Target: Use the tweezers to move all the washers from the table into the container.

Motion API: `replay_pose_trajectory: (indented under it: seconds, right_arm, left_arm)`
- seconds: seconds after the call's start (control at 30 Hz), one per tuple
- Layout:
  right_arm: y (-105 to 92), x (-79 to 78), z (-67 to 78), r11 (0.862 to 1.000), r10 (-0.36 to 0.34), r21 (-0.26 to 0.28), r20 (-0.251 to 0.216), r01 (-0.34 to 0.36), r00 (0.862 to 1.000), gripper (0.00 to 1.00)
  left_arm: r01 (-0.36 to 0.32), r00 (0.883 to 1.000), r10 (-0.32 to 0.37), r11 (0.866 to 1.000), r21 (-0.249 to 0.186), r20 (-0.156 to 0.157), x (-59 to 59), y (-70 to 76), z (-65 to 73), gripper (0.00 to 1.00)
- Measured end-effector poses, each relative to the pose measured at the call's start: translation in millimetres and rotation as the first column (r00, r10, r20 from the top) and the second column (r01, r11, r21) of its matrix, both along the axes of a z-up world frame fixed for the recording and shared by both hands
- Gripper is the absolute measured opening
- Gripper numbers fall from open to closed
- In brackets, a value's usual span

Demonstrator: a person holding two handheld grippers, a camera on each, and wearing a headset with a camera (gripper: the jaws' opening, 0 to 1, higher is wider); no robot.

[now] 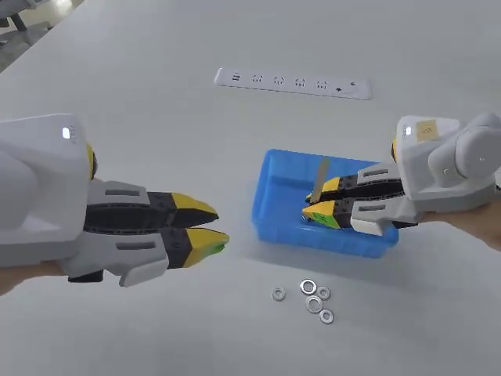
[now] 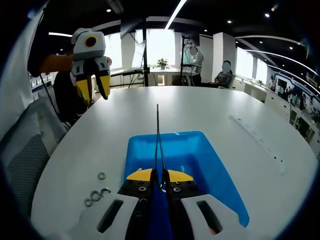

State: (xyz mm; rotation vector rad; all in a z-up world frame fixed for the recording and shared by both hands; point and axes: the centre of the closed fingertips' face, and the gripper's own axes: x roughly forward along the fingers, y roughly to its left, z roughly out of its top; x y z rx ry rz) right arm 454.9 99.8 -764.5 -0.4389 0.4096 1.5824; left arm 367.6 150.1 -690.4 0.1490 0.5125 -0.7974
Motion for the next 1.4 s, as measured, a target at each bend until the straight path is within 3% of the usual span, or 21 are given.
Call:
replay_pose_trajectory:
  seconds: [0.3, 0.47, 0.63, 0.8, 0.93, 1.0, 1.17, 1.3, 1.4]
  right_arm:
    - [-1.7, 2.3, 0.1, 1.0, -0.017, 0.003, -0.007, 0.017, 1.0, 0.1]
    - [-2.8, 6.2, 7.0, 0.999, -0.028, 0.017, -0.001, 0.028, 1.0, 0.1]
    - [-2.2, 10.8, 16.6, 0.999, -0.035, 0.036, 0.008, 0.034, 0.999, 0.1]
    - [-2.2, 10.7, 25.6, 0.999, -0.019, 0.041, 0.017, 0.018, 1.0, 0.1]
    - [-0.9, 4.3, 33.0, 0.999, 0.008, 0.052, 0.015, -0.009, 1.0, 0.1]
    - [-0.7, 1.7, 34.4, 0.998, 0.019, 0.051, 0.017, -0.02, 1.0, 0.1]
    - [-0.6, -4.3, 38.7, 0.998, 0.038, 0.056, 0.011, -0.039, 0.999, 0.1]
    - [-0.4, -9.7, 40.7, 0.997, 0.057, 0.057, 0.01, -0.057, 0.998, 0.1]
    - [-0.3, -12.3, 40.3, 0.996, 0.069, 0.05, 0.011, -0.069, 0.998, 0.1]
  left_arm:
    - [0.004, 1.0, -0.004, 1.0, -0.016, -0.006, -3.4, -4.4, -0.1, 0.19]
    - [-0.016, 1.0, 0.017, 0.999, -0.035, 0.015, 9.1, -2.1, 4.5, 0.19]
    - [-0.007, 0.999, 0.011, 0.997, -0.071, 0.048, 25.9, -12.4, 12.9, 0.19]
    - [0.044, 0.995, -0.04, 0.998, -0.051, 0.086, 48.6, -25.3, 20.9, 0.19]
    - [0.083, 0.99, -0.071, 0.992, -0.093, 0.122, 67.0, -40.7, 30.7, 0.2]
    - [0.111, 0.986, -0.1, 0.99, -0.084, 0.13, 74.7, -47.3, 29.9, 0.22]
    - [0.188, 0.978, -0.182, 0.981, -0.057, 0.1, 80.6, -59.3, 20.3, 0.26]
    - [0.237, 0.965, -0.229, 0.97, -0.049, 0.13, 85.4, -70.8, 21.7, 0.25]
    - [0.29, 0.952, -0.284, 0.957, -0.032, 0.117, 83.1, -78.5, 19.5, 0.25]
